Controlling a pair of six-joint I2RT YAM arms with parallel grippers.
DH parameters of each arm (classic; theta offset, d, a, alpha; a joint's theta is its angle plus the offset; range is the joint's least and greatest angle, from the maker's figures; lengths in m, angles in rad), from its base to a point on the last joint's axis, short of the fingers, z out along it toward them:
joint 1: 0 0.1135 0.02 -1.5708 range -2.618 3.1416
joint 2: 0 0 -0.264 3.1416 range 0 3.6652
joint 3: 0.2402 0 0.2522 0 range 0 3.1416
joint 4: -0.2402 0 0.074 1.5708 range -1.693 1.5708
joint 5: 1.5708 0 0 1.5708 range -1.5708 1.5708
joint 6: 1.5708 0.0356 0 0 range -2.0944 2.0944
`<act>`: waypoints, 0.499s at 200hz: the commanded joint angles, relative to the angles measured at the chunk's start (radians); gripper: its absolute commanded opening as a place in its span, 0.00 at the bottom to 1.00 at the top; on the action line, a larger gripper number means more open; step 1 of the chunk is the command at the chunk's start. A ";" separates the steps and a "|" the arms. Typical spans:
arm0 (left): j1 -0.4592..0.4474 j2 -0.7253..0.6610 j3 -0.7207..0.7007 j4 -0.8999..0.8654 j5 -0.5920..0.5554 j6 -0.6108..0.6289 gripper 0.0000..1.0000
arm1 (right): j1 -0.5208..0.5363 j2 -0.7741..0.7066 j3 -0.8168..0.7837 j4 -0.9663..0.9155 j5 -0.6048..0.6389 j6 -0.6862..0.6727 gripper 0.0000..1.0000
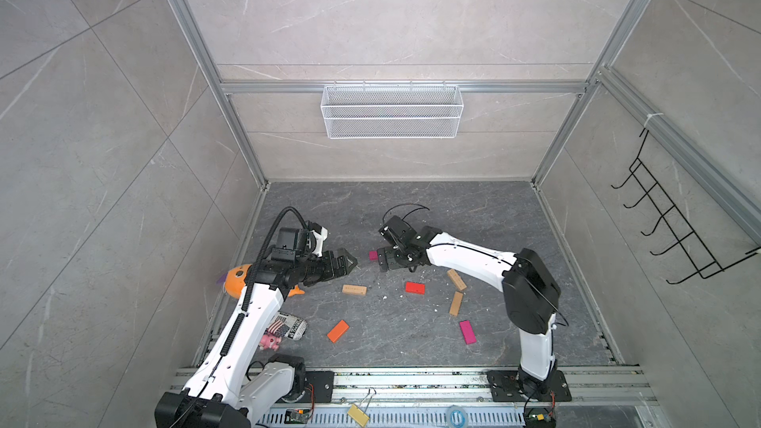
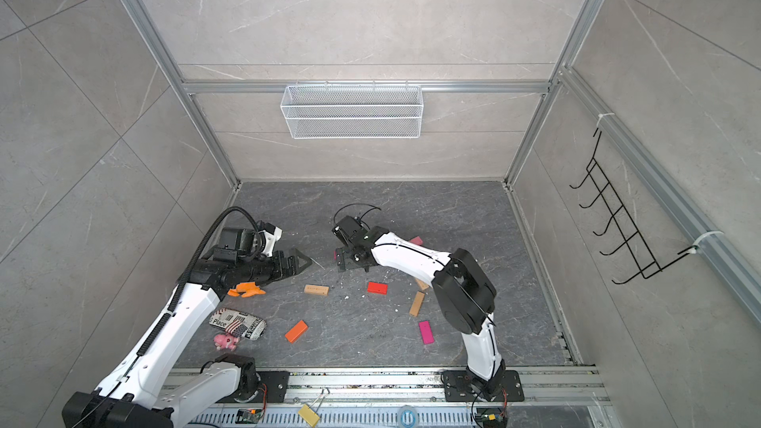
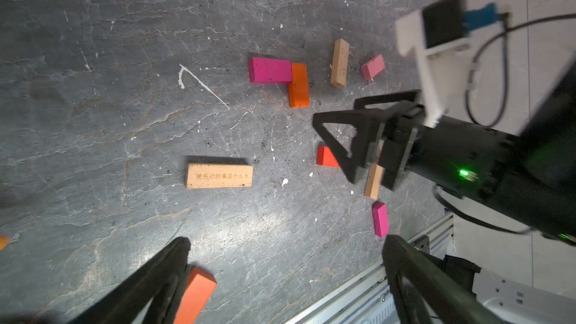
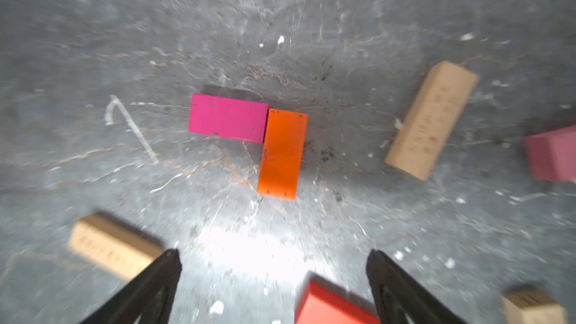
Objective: Assemble the letter p with building blocks
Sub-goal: Assemble the building block at the center of the board.
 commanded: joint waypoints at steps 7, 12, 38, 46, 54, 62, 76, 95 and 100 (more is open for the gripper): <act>0.008 0.016 0.011 -0.021 -0.049 -0.005 1.00 | -0.027 -0.135 -0.127 0.059 -0.039 -0.054 1.00; 0.008 0.021 0.011 -0.022 -0.055 -0.007 1.00 | -0.033 -0.158 -0.152 0.068 -0.045 -0.057 1.00; 0.007 0.042 0.003 -0.017 -0.066 -0.040 1.00 | -0.071 -0.265 -0.277 0.112 -0.075 -0.063 1.00; 0.006 0.049 -0.004 -0.010 -0.070 -0.071 1.00 | -0.082 -0.298 -0.316 0.128 -0.086 -0.064 1.00; 0.004 0.052 -0.020 0.010 -0.072 -0.111 0.99 | -0.093 -0.326 -0.346 0.134 -0.095 -0.064 1.00; 0.002 0.051 -0.047 0.038 -0.068 -0.166 0.99 | -0.102 -0.354 -0.375 0.138 -0.104 -0.064 1.00; -0.006 0.048 -0.101 0.090 -0.057 -0.258 0.98 | -0.118 -0.396 -0.417 0.142 -0.119 -0.067 1.00; -0.077 0.048 -0.123 0.109 -0.129 -0.360 0.96 | -0.136 -0.446 -0.474 0.163 -0.144 -0.077 1.00; -0.103 0.049 -0.123 0.104 -0.165 -0.393 0.96 | -0.139 -0.454 -0.487 0.168 -0.148 -0.078 1.00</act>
